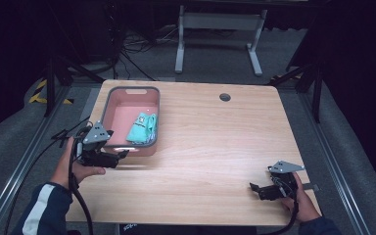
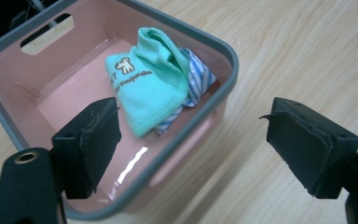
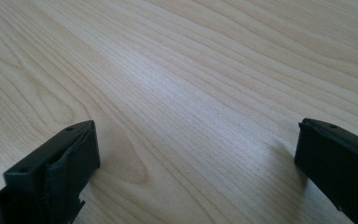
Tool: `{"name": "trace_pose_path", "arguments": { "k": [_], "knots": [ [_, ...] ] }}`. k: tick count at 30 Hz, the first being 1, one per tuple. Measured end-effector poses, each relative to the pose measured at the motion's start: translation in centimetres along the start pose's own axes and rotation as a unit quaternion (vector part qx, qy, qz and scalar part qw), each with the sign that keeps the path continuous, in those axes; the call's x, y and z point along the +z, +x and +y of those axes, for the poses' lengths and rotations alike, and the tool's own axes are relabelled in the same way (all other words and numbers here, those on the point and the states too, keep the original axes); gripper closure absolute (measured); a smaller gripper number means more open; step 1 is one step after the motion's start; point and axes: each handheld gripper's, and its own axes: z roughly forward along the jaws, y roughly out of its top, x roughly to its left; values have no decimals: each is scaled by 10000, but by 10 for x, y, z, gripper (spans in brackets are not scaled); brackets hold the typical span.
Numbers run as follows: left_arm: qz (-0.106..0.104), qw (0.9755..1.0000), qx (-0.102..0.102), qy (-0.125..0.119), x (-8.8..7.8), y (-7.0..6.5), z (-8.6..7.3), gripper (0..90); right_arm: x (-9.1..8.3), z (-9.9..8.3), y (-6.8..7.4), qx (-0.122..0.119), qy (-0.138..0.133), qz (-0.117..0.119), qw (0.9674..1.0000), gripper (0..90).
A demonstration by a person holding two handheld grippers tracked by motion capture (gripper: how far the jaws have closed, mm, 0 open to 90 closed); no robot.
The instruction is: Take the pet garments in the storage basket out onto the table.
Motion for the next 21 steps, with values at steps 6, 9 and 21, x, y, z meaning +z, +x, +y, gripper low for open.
{"name": "trace_pose_path", "arguments": {
  "k": [6,9,21],
  "knots": [
    [-108,9995,-174,224,18,20,20,163,0,0,0,6,1,-7,10000,1],
    [-51,9983,-230,527,39,31,29,161,0,0,0,10,0,-6,10000,1],
    [-114,9890,-554,1364,98,64,51,174,0,0,0,6,1,-5,10000,1]
  ]
}}
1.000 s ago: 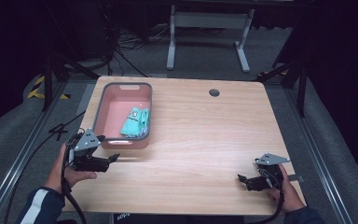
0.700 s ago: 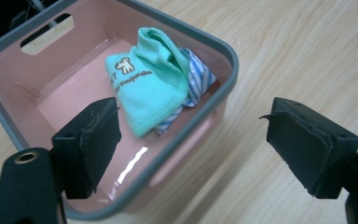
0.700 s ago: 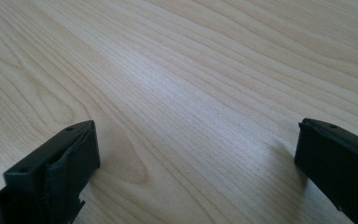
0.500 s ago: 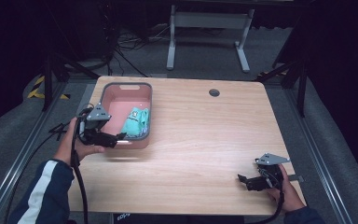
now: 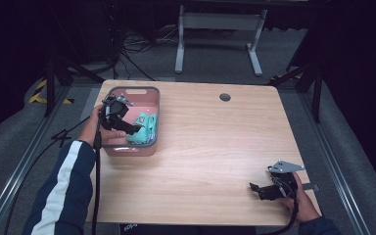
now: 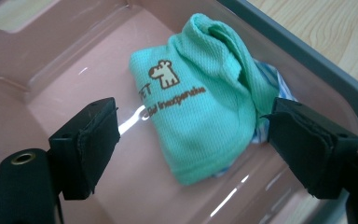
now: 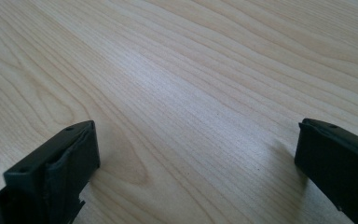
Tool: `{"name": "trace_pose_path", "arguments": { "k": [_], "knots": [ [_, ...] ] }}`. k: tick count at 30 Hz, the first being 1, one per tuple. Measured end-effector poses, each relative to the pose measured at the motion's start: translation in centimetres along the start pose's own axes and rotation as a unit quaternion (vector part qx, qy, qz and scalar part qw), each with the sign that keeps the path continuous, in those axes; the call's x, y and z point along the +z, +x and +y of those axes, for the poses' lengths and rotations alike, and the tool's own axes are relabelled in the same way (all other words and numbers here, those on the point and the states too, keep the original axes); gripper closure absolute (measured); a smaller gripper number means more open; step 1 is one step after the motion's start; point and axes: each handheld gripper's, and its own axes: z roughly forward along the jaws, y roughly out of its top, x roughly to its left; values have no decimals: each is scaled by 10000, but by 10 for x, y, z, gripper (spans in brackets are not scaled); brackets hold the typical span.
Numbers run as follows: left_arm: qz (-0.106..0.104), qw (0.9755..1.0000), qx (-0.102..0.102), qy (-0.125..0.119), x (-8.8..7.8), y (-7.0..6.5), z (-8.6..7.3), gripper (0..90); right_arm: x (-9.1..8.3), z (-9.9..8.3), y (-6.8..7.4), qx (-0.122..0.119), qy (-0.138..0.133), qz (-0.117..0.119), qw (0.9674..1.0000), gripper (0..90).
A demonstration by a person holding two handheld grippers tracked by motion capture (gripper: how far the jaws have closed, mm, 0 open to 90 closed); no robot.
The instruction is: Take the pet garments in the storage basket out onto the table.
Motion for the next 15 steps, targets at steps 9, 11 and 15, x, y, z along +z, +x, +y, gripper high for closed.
{"name": "trace_pose_path", "arguments": {
  "k": [9,11,15],
  "knots": [
    [-18,9973,-183,713,34,10,13,189,0,0,0,1,-1,0,10000,1],
    [28,9967,-253,765,41,12,15,191,0,0,0,3,-3,0,10000,1],
    [-83,9942,-335,1018,56,12,20,234,0,0,0,1,-5,6,10000,0]
  ]
}}
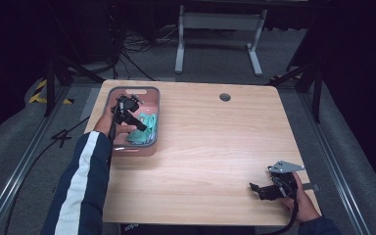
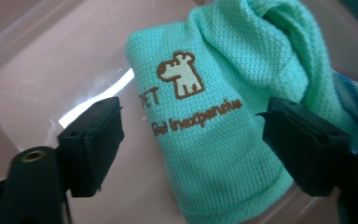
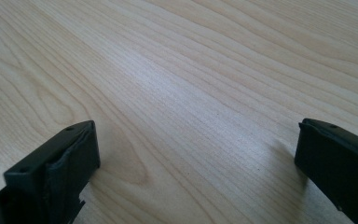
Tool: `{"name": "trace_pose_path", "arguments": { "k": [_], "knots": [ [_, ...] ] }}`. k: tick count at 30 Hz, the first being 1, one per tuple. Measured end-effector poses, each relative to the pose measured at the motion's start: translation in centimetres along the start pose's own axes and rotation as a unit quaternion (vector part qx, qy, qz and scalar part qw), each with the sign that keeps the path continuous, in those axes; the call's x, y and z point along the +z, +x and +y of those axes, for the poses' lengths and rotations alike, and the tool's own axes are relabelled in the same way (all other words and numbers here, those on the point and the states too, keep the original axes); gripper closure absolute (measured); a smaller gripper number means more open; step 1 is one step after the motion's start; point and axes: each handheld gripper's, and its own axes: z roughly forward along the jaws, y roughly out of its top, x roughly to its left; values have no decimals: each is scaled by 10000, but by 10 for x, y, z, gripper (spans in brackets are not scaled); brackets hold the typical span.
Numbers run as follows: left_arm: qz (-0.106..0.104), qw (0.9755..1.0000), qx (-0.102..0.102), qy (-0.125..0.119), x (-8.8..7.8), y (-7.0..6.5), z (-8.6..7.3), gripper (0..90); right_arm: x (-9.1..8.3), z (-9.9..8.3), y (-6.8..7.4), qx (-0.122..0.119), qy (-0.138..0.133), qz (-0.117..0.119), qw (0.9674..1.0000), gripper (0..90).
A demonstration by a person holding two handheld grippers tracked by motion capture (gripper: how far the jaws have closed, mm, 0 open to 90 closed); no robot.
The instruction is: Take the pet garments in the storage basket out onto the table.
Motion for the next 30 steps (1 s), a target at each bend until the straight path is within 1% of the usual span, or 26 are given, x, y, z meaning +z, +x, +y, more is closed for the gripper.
{"name": "trace_pose_path", "arguments": {
  "k": [2,3,5,6,7,8,9,11,12,13,14,15,16,18,19,20,21,22,23,24,25,26,27,28,30],
  "knots": [
    [-35,9999,6,129,6,-1,5,212,0,0,0,0,0,-1,10000,1],
    [15,9999,24,113,8,-3,7,211,0,0,0,1,0,0,10000,1],
    [46,9998,4,212,13,-4,10,222,0,0,0,0,0,0,10000,1],
    [83,9995,-13,317,18,-3,11,241,0,0,0,1,1,0,10000,1],
    [40,9993,-76,371,21,-2,12,237,0,0,0,-12,5,-2,10000,1],
    [51,9993,-110,363,23,-1,12,217,0,0,0,-3,5,0,10000,1],
    [94,9989,-167,418,24,1,13,201,0,0,0,-10,6,1,10000,1],
    [27,9984,-334,450,29,3,13,176,0,0,0,-10,5,4,10000,1],
    [27,9984,-334,450,29,3,13,160,0,0,0,-9,5,4,10000,0],
    [-32,9973,-409,612,34,4,13,160,0,0,0,-9,5,4,10000,0],
    [-134,9962,-521,683,37,6,13,150,0,0,0,-11,6,4,10000,0],
    [-162,9955,-626,699,38,6,13,144,0,0,0,-11,6,4,10000,0],
    [-157,9958,-583,689,39,7,13,121,0,0,0,-11,7,5,10000,0],
    [-135,9956,-578,727,39,7,14,124,0,0,0,-12,5,6,10000,1],
    [-182,9953,-597,739,38,6,15,143,0,0,0,-15,4,8,10000,1],
    [-232,9956,-520,743,37,5,15,169,0,0,0,-15,7,11,10000,1],
    [-215,9958,-507,737,36,4,16,219,0,0,0,-22,6,12,10000,1],
    [-245,9954,-538,748,36,5,16,231,0,0,0,-23,7,12,10000,1],
    [-311,9956,-557,687,35,4,15,262,0,0,0,-22,7,12,10000,1],
    [-387,9959,-507,634,33,5,15,360,0,0,0,-22,6,12,10000,1],
    [-452,9957,-544,597,32,5,15,447,0,0,0,-23,6,12,10000,1],
    [-480,9952,-611,598,32,5,14,475,0,0,0,-22,7,12,10000,1],
    [-514,9953,-600,553,31,6,14,496,0,0,0,-28,8,13,10000,1],
    [-568,9950,-609,543,31,7,13,557,0,0,0,-35,16,11,10000,1],
    [-600,9947,-607,566,30,6,14,606,0,0,0,-43,17,7,10000,1]
  ]
}}
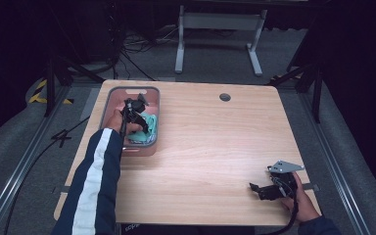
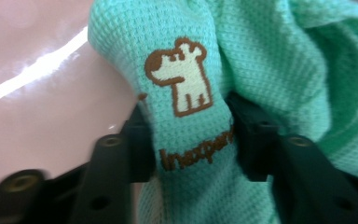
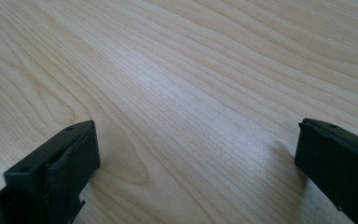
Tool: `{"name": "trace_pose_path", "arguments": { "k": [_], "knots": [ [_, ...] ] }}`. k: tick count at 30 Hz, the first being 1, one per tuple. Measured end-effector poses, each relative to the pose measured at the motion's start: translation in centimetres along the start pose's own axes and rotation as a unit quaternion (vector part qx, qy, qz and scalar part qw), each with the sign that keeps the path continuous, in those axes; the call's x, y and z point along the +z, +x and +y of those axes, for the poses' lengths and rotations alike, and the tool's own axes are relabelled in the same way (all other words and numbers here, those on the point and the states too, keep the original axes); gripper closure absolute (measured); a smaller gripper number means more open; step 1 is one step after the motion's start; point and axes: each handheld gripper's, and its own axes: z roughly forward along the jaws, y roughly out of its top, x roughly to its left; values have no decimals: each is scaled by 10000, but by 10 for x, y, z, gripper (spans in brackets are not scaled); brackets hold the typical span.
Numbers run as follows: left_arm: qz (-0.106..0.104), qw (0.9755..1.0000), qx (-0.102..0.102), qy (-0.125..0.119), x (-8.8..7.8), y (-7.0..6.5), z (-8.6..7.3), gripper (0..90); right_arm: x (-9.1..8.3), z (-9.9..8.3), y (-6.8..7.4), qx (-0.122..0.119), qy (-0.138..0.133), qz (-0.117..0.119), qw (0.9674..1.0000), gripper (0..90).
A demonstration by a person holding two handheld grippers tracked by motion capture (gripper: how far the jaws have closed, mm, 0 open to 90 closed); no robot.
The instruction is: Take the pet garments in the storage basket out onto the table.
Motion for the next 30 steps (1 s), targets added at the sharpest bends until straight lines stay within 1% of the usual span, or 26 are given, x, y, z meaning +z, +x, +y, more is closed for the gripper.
{"name": "trace_pose_path", "arguments": {
  "k": [2,4,5,6,9,10,12,15,17,18,19,20,21,22,24,26,27,28,30],
  "knots": [
    [16,10000,82,4,0,-2,0,643,0,0,0,-2,1,2,10000,1],
    [-118,9999,36,-57,-1,1,-2,673,0,0,0,-5,0,5,10000,1],
    [-148,9999,-2,-62,-2,3,-3,689,0,0,0,-5,0,6,10000,0],
    [-129,9999,0,-94,-3,4,-3,711,0,0,0,-5,-1,6,10000,1],
    [58,9998,54,-172,-7,2,-4,725,0,0,0,-5,0,5,10000,0],
    [48,9997,28,-218,-9,2,-4,730,0,0,0,-11,-3,7,10000,0],
    [129,9995,-30,-282,-14,3,-6,736,0,0,0,-19,-6,9,10000,0],
    [186,9992,7,-356,-20,5,-6,740,0,0,0,-18,-5,9,10000,1],
    [185,9990,10,-409,-24,4,-8,741,0,0,0,-17,-5,7,10000,1],
    [231,9989,10,-418,-26,4,-8,741,0,0,0,-16,-5,7,10000,1],
    [289,9984,13,-495,-28,3,-9,741,0,0,0,-19,-7,8,10000,1],
    [246,9980,23,-577,-31,3,-11,742,0,0,0,-20,-7,9,10000,1],
    [269,9976,75,-635,-33,2,-12,743,0,0,0,-17,-5,8,10000,1],
    [273,9971,82,-709,-36,1,-14,744,0,0,0,-16,-5,8,10000,1],
    [268,9954,110,-917,-43,3,-18,746,0,0,0,-16,-6,8,10000,1],
    [274,9936,78,-1095,-49,3,-23,748,0,0,0,-18,-8,9,10000,0],
    [311,9922,124,-1202,-52,2,-26,748,0,0,0,-19,-7,10,10000,1],
    [283,9905,106,-1343,-56,1,-28,749,0,0,0,-19,-6,10,10000,0],
    [249,9875,234,-1541,-64,-1,-33,750,0,0,0,-19,-6,12,10000,1]
  ]
}}
